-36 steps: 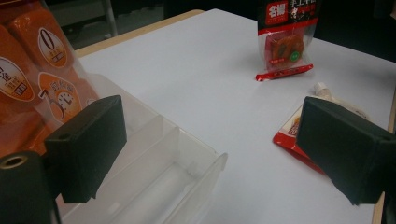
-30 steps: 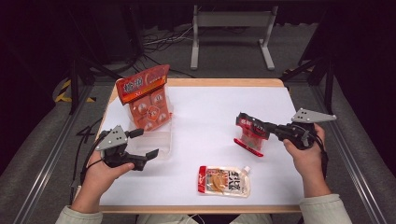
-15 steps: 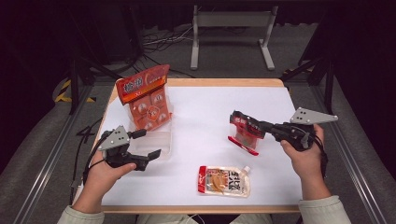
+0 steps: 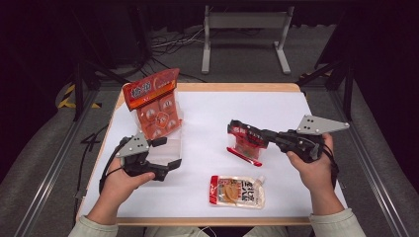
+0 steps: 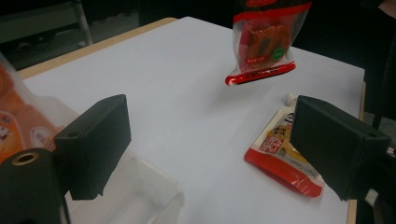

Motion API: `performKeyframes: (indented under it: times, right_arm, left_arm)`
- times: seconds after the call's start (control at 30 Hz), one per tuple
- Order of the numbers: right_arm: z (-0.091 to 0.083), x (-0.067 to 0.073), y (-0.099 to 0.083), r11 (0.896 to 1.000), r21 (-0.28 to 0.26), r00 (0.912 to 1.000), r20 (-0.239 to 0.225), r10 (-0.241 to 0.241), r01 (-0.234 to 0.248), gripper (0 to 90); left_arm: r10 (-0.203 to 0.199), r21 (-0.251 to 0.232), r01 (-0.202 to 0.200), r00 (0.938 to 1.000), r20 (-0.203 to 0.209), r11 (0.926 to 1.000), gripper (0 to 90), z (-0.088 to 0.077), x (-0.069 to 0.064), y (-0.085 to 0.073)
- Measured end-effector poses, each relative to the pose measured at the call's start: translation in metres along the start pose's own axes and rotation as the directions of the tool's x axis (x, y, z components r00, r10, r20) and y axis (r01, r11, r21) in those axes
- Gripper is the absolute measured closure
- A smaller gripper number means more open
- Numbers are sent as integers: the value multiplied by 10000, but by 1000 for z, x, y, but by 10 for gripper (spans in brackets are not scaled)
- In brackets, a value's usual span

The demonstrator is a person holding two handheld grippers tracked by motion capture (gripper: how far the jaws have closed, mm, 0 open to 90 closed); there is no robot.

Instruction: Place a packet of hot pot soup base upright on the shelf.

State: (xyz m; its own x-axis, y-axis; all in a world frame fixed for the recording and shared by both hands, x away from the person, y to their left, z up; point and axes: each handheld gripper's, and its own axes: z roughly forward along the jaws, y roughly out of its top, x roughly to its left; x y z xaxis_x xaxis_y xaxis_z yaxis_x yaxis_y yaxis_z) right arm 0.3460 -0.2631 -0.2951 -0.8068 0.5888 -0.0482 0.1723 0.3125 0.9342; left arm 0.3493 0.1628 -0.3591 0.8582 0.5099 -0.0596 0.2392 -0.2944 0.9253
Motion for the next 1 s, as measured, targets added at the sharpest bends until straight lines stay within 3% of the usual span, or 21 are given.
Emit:
performKeyframes:
  times: [0.4, 0.73, 0.83, 1.0]
  right_arm:
    - [18, 21, 6, 9991, -30, 9969, -665, -414, 413, 900]
    - [30, 31, 7, 9985, -141, 9912, -1208, -535, 522, 900]
    - [34, 34, 8, 9983, -169, 9887, -1383, -580, 562, 900]
    - [44, 41, 8, 9971, -202, 9823, -1715, -753, 729, 900]
  left_arm:
    - [291, -208, -278, 9975, 641, 9994, 129, 26, -14, 18]
    - [318, -285, -291, 9948, 963, 9992, 130, 41, -17, 21]
    - [152, -348, -112, 9931, 1165, 9993, 130, 44, -18, 21]
    - [186, -291, -153, 9930, 1170, 9995, 136, 49, -18, 21]
